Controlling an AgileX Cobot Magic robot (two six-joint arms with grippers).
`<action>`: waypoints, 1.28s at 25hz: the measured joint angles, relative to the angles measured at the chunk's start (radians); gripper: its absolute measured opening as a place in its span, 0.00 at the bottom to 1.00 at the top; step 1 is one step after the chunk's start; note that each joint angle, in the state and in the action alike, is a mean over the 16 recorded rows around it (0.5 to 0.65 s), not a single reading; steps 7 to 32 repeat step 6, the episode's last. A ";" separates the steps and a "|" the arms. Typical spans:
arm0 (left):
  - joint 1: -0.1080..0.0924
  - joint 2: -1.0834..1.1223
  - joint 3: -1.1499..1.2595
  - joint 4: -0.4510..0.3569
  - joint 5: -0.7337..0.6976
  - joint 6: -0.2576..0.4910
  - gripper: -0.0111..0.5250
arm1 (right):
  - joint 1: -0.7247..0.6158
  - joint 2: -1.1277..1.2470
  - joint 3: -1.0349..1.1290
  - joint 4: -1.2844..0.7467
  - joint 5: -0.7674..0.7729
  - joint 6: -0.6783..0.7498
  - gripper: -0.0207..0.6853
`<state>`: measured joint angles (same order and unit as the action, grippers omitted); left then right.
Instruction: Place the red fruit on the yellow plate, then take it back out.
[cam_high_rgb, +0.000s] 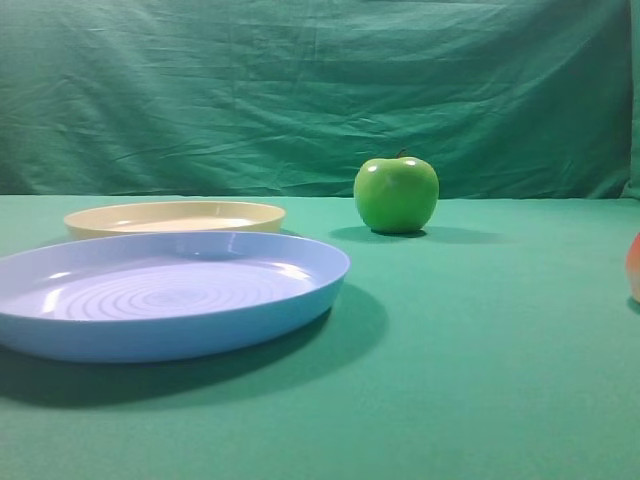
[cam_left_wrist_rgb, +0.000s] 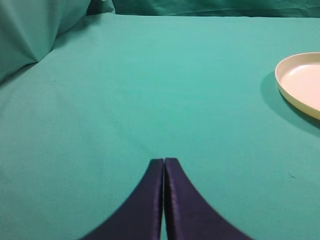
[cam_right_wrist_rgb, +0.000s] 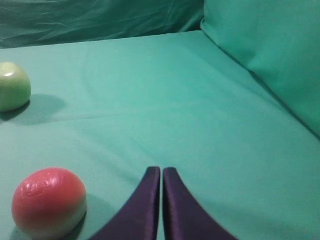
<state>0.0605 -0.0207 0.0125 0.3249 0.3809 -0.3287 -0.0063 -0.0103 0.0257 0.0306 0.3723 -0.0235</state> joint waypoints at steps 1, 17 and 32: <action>0.000 0.000 0.000 0.000 0.000 0.000 0.02 | 0.000 0.000 0.000 0.000 0.000 0.000 0.03; 0.000 0.000 0.000 0.000 0.000 -0.001 0.02 | 0.000 0.000 0.000 -0.001 0.000 -0.002 0.03; 0.000 0.000 0.000 0.000 0.000 -0.001 0.02 | 0.000 0.000 0.000 -0.001 0.000 -0.002 0.03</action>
